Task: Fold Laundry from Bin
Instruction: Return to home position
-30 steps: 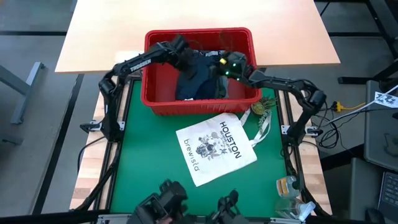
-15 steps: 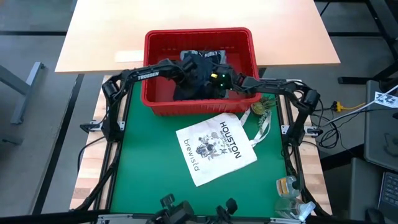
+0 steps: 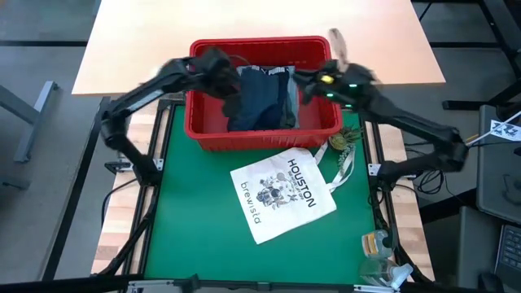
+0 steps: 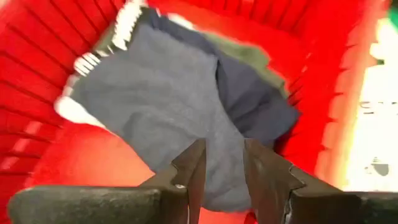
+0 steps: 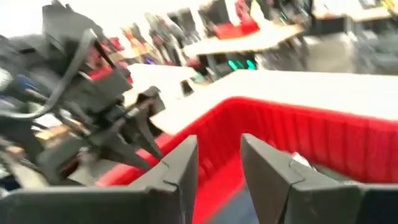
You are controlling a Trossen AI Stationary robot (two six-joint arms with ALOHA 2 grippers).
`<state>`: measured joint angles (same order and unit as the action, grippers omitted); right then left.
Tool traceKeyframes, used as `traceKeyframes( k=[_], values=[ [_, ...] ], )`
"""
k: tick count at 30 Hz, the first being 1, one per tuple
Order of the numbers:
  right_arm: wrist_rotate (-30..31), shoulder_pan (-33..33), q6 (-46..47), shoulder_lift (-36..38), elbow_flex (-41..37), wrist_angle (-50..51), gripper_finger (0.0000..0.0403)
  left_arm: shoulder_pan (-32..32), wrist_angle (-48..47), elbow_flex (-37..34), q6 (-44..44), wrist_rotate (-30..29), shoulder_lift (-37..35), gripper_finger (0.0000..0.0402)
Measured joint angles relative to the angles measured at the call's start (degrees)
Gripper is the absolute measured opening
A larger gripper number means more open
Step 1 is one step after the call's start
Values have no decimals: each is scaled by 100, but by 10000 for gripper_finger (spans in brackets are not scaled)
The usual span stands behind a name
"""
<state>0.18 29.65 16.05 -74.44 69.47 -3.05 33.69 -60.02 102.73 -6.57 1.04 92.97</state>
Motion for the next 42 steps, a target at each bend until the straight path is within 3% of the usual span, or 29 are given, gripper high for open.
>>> traceKeyframes(
  k=[13,18,22,27,33,39,42],
  values=[
    [-599,-4,35,2338,2,140,122,-280,-708,3,329,-25,-2187,102],
    [-803,-15,42,2754,6,845,120,-280,-1572,3,603,156,-2814,101],
    [-1385,-73,271,2723,8,1594,86,-389,-2534,-145,732,195,-3299,82],
    [-1332,-714,-195,2414,-115,2016,9,-761,-2584,-963,1146,360,-4063,23],
    [-653,-1819,-447,2322,-304,1931,23,-901,-2074,-2406,1696,308,-5537,6],
    [394,-3158,-741,2337,-910,1863,6,-896,-672,-4022,2185,787,-7193,3],
    [285,-3683,-1181,2362,-1495,1120,17,-901,-29,-4825,2105,1035,-7909,2]
  ],
)
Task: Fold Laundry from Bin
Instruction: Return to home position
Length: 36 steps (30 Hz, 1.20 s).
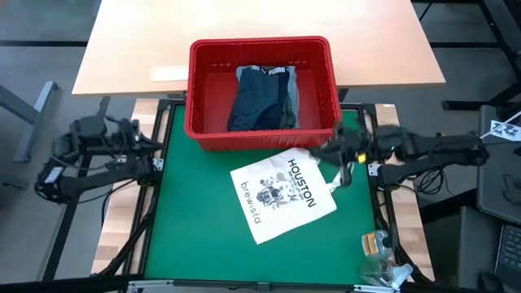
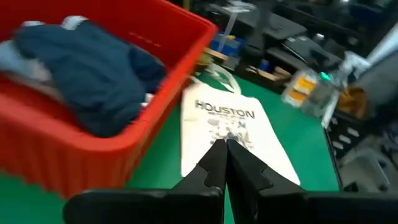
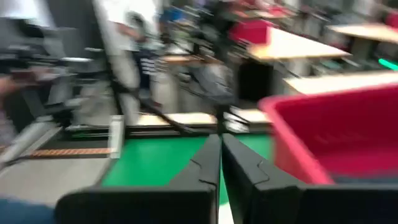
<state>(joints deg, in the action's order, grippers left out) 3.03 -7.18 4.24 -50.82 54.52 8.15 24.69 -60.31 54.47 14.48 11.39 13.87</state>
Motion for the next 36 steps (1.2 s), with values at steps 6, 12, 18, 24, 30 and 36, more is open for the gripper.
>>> traceKeyframes(
  k=[6,12,18,24,30,36],
  values=[
    [-372,-390,75,-1,-1502,-2073,20,1,1589,-1768,-254,835,-1123,1],
    [-76,-368,761,-1,-2658,-3355,21,4,2557,-2860,-479,1483,-1362,1],
    [113,-367,1013,252,-3377,-3804,21,2,3949,-3308,-740,1812,-1364,2],
    [182,-367,1201,531,-3914,-3914,21,4,4720,-3618,-765,1830,-1355,2],
    [404,-367,1245,769,-4421,-4253,21,2,4826,-3933,-750,1832,-1356,2],
    [495,-367,1343,1373,-5134,-4881,21,0,5686,-4554,-591,1835,-1354,2]
  ],
)
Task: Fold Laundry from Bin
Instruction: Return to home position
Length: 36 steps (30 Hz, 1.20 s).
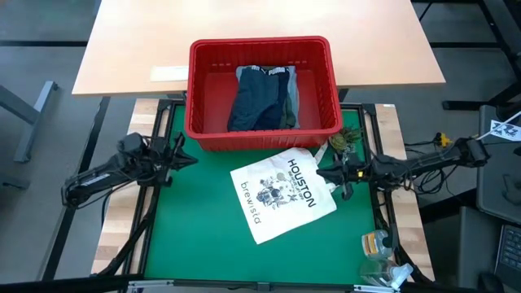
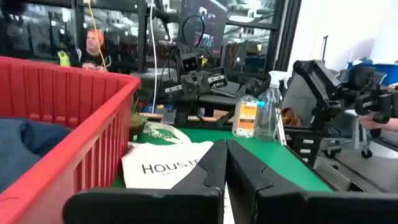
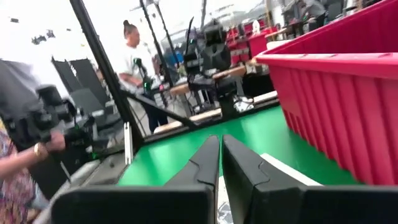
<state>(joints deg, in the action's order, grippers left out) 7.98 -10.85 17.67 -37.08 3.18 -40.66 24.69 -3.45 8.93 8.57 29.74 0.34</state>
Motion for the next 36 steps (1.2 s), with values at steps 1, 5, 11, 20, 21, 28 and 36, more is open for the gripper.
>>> traceKeyframes(
  k=[1,5,11,20,21,28,36],
  values=[
    [44,0,26,73,-93,-103,21,0,250,-134,29,2,2,2],
    [60,0,55,295,-275,-123,21,-4,1304,-705,165,123,-2,2],
    [69,0,-137,314,-275,133,21,-13,1295,-851,154,148,24,2],
    [793,0,179,312,-275,830,21,-13,1336,-851,473,87,22,2],
    [789,0,189,311,-275,979,21,-13,1336,-851,475,83,22,2],
    [790,0,191,311,-275,2084,21,-13,1336,-851,477,83,22,2],
    [788,0,197,578,-275,3307,21,-13,1313,-853,480,81,-14,2]
  ],
)
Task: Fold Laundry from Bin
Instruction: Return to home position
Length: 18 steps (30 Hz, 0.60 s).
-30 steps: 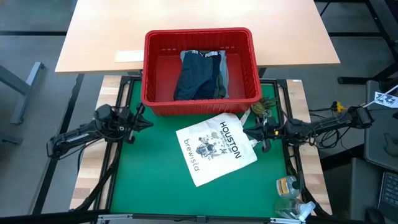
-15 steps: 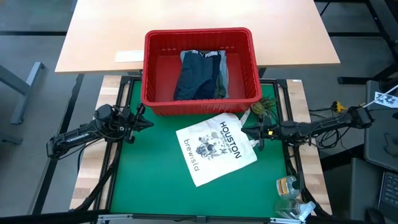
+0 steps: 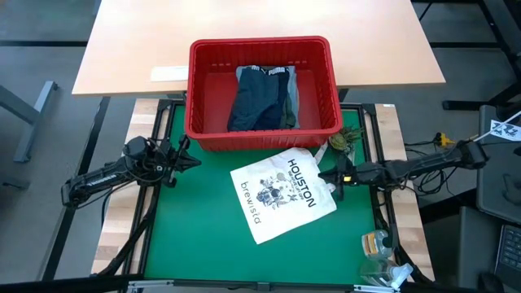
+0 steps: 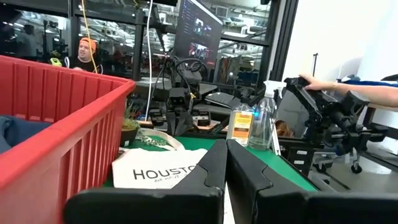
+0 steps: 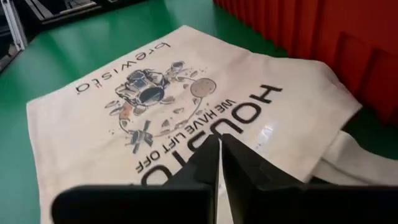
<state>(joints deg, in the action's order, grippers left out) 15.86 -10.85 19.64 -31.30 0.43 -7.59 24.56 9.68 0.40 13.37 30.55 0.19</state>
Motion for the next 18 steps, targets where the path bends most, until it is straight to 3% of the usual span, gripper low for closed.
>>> traceKeyframes(
  k=[3,18],
  values=[
    [-35,0,5,429,8,394,21,-52,17,0,0,-34,1,2],
    [-107,0,3,2219,7,347,21,-1178,21,0,0,-344,1,2]
  ],
)
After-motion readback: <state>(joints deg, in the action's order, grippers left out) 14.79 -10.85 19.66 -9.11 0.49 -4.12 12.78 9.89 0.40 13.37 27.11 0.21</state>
